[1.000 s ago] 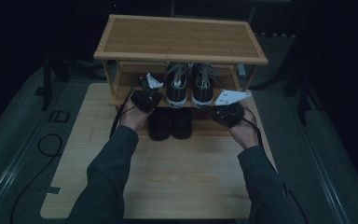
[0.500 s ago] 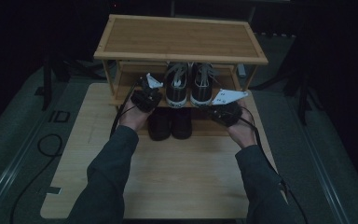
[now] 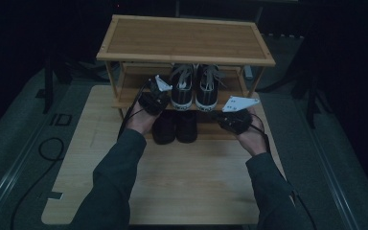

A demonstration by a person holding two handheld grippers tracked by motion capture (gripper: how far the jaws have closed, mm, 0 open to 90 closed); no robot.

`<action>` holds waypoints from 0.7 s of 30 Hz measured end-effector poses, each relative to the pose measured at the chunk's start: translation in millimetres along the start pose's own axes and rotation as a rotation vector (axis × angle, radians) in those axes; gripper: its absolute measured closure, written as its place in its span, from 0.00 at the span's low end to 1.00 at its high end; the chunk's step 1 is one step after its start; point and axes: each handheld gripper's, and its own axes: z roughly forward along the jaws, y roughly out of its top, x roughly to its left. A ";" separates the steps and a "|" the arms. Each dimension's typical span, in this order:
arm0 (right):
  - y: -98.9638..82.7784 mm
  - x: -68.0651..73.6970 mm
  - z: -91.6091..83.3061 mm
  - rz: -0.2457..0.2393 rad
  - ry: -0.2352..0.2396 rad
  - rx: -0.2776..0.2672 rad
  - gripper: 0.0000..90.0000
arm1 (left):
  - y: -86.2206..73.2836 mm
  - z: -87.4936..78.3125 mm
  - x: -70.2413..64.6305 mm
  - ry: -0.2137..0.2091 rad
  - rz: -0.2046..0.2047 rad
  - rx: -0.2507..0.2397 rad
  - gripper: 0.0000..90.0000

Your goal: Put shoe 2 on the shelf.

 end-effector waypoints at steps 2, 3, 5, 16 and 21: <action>-3.8 -0.6 -0.3 0.004 0.006 -0.001 1.00 | 1.0 -0.2 -0.3 -0.014 -0.001 -0.001 1.00; -6.2 -0.8 -0.1 0.015 0.010 -0.006 1.00 | 1.2 0.1 -0.8 -0.021 0.000 -0.003 1.00; -9.0 -0.4 1.4 0.024 0.019 -0.012 1.00 | 2.0 1.2 -3.7 -0.037 0.002 -0.016 1.00; -18.6 2.6 5.7 0.032 0.040 0.013 1.00 | 1.6 -4.8 2.2 -0.028 0.005 -0.029 1.00; -20.8 3.9 6.4 0.025 0.040 0.031 1.00 | -0.3 -7.8 4.8 -0.029 0.000 -0.030 0.99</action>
